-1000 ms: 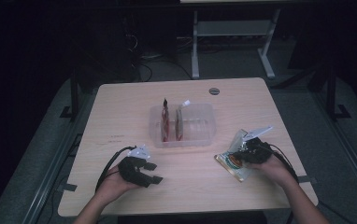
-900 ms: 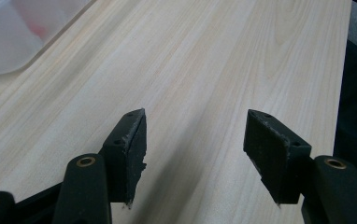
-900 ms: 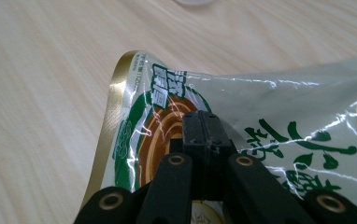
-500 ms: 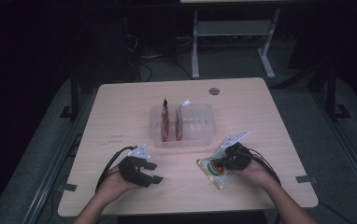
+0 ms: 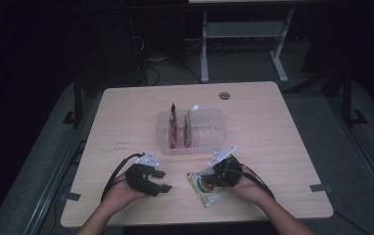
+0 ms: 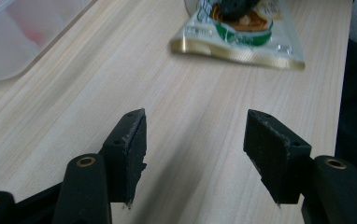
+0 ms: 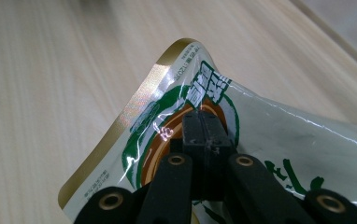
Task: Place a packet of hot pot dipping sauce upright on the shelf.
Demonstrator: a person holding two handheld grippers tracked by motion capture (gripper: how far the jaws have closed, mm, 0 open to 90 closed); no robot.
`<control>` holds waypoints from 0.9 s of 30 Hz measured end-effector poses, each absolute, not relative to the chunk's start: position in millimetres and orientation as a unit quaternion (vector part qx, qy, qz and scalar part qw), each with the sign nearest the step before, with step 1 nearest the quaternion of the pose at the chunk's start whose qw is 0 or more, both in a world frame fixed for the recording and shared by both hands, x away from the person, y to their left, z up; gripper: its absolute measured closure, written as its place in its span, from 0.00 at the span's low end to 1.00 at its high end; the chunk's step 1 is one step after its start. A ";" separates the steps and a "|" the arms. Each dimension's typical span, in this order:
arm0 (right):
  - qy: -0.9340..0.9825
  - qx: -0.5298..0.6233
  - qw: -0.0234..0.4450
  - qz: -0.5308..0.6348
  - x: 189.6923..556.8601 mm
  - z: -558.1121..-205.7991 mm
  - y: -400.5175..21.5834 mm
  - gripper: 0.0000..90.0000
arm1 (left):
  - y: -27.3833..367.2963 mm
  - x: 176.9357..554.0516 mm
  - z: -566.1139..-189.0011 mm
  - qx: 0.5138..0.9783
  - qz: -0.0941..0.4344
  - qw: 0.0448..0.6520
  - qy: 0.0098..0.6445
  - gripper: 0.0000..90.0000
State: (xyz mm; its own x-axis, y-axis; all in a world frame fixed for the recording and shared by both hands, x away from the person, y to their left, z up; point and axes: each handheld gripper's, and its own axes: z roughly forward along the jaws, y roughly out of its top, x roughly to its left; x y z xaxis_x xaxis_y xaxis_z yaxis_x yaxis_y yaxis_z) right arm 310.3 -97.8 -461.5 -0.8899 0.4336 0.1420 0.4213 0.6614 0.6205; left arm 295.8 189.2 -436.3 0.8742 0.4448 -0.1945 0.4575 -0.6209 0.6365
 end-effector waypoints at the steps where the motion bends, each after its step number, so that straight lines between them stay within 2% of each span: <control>1: 0.911 0.234 0.009 0.338 310.3 -461.5 -97.8 1.00 | 189.2 295.8 -436.3 0.900 -0.009 0.356 0.251 0.43; 10: 0.921 0.191 0.005 0.340 300.4 -462.3 -66.8 1.00 | 188.6 296.1 -436.4 0.901 -0.010 0.355 0.248 0.43; 16: 0.922 0.181 0.007 0.341 300.3 -459.6 -68.3 1.00 | 187.6 295.1 -435.8 0.900 -0.008 0.359 0.247 0.43; 23: 0.911 0.200 0.013 0.360 301.4 -444.9 -87.2 0.79 | 178.8 295.9 -433.2 0.897 -0.005 0.370 0.240 0.38; 24: 0.911 0.200 0.013 0.360 301.4 -444.9 -87.2 0.79 | 175.8 296.0 -432.8 0.897 -0.004 0.371 0.239 0.38; 27: 0.902 0.233 0.025 0.363 304.4 -440.4 -105.6 0.65 | 160.3 298.3 -430.7 0.899 0.009 0.371 0.232 0.29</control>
State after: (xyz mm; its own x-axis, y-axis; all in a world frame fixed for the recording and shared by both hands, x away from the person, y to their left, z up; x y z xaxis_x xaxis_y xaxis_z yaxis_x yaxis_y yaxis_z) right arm 304.4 -105.6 -440.4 -0.8900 0.4389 0.1234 0.4022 0.6284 0.6659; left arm 298.3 160.3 -430.7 0.8919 0.4246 -0.1559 0.4110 -0.6168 0.6713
